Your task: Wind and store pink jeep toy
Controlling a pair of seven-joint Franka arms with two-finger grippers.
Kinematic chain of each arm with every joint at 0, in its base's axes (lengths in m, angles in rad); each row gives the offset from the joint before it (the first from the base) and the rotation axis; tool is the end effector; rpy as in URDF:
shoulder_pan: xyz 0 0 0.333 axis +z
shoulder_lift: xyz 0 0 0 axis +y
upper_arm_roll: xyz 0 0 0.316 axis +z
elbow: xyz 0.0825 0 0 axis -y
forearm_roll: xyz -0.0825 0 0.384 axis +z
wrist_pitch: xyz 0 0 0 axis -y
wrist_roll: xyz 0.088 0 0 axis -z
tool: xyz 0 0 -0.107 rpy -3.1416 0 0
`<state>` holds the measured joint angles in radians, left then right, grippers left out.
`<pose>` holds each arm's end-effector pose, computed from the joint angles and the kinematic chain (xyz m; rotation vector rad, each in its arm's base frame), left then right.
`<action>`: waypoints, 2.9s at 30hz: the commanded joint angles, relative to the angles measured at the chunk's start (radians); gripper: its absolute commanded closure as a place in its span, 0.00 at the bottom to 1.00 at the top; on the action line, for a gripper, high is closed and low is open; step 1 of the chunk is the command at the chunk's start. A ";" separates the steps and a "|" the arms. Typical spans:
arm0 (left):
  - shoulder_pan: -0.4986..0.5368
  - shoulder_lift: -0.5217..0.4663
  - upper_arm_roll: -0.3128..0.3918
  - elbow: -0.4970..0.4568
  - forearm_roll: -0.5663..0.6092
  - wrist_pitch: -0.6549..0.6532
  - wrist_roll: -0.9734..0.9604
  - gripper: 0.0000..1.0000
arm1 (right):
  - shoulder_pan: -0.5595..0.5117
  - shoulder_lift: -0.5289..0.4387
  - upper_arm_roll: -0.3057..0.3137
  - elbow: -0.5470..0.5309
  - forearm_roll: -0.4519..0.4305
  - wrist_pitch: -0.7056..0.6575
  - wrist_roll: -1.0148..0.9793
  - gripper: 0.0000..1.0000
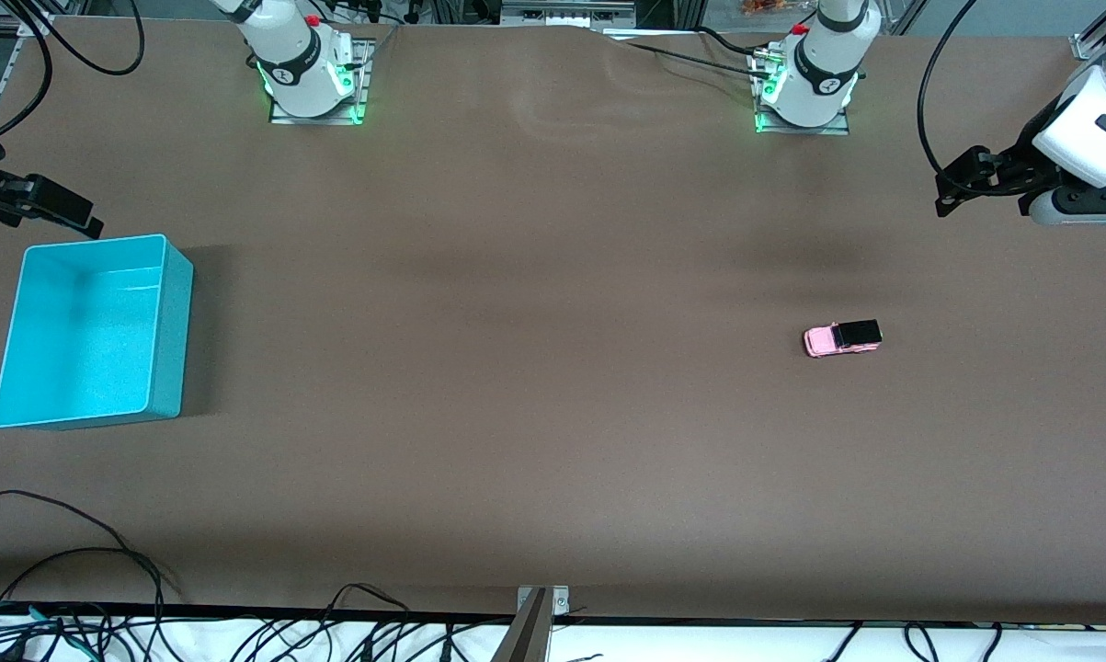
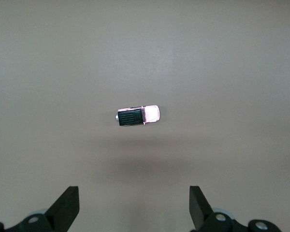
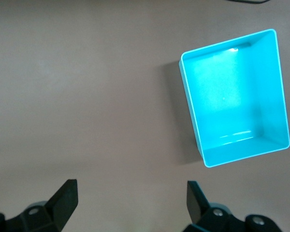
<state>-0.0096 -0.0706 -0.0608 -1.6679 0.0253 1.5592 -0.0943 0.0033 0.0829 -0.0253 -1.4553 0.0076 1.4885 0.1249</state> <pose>0.5288 -0.0357 0.6160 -3.1083 -0.0372 0.0554 0.5720 -0.0111 0.6248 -3.1293 0.2295 0.0783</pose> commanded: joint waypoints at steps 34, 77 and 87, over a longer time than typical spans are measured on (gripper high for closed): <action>0.042 0.060 0.003 0.080 -0.054 -0.022 -0.015 0.00 | 0.006 0.005 0.005 0.015 -0.008 -0.033 0.004 0.00; 0.048 0.060 0.006 0.106 -0.045 -0.022 -0.013 0.00 | 0.014 0.009 0.001 0.016 -0.012 -0.027 0.006 0.00; 0.048 0.060 0.006 0.106 -0.045 -0.022 -0.013 0.00 | 0.014 0.009 0.004 0.018 -0.011 -0.027 -0.019 0.00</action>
<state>0.0290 -0.0283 -0.0521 -1.5974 -0.0090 1.5590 -0.1056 0.0150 0.0935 -0.0233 -1.4548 0.0076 1.4735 0.1183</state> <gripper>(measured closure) 0.000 0.000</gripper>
